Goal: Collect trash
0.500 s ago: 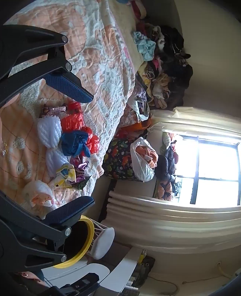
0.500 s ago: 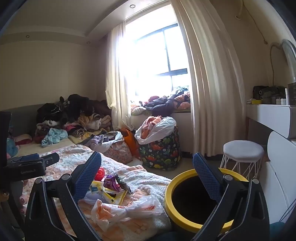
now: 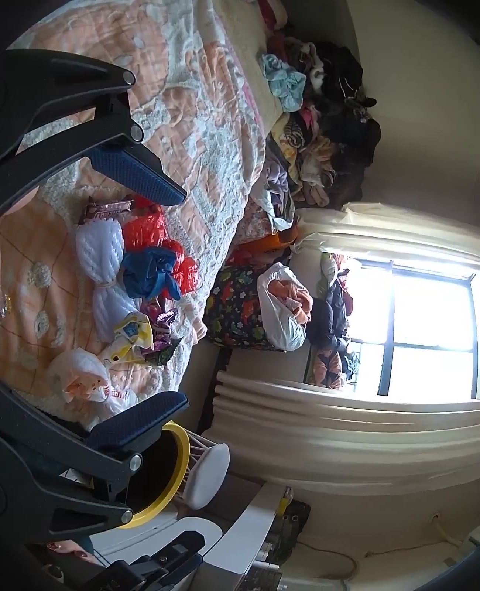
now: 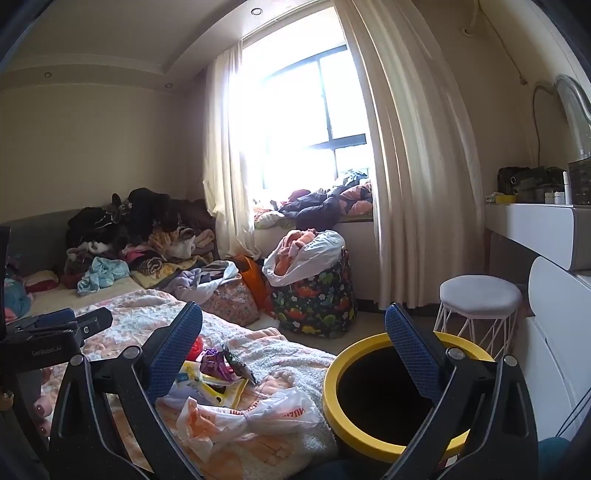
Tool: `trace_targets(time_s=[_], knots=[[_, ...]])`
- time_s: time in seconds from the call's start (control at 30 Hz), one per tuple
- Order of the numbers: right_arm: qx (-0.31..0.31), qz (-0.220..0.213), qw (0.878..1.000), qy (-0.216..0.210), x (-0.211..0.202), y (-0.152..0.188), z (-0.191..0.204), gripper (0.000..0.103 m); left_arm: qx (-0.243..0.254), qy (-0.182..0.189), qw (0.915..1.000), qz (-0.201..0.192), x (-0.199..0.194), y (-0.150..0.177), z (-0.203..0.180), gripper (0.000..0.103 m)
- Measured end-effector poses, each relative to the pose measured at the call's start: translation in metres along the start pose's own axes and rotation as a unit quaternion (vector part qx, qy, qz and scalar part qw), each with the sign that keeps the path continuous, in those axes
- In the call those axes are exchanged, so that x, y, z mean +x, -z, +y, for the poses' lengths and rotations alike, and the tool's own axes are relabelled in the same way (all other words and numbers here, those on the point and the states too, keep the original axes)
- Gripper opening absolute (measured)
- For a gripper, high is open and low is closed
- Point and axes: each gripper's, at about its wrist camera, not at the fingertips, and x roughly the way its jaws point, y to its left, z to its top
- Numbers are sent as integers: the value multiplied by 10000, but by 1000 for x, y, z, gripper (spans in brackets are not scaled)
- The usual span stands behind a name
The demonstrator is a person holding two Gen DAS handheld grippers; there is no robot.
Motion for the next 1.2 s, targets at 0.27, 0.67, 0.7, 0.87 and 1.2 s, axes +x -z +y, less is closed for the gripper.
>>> trace_targets(time_s=[0.27,0.67,0.7,0.87,1.2], knots=[[7,7,10000,24,2,2,-1,97,3,1,10000,0,2,0,-2,93],[-5,54,10000,50,4,2,2,97,-4,9,10000,8,2,0,-4,93],[-15,45,10000,61,5,3,3,97,-4,6,10000,12,3,0,-5,93],[-25,48,10000,51,5,3,3,97,-7,5,10000,6,2,1,-4,93],[-30,53,10000,52,5,3,4,97,-13,13,10000,1,2,0,-2,93]])
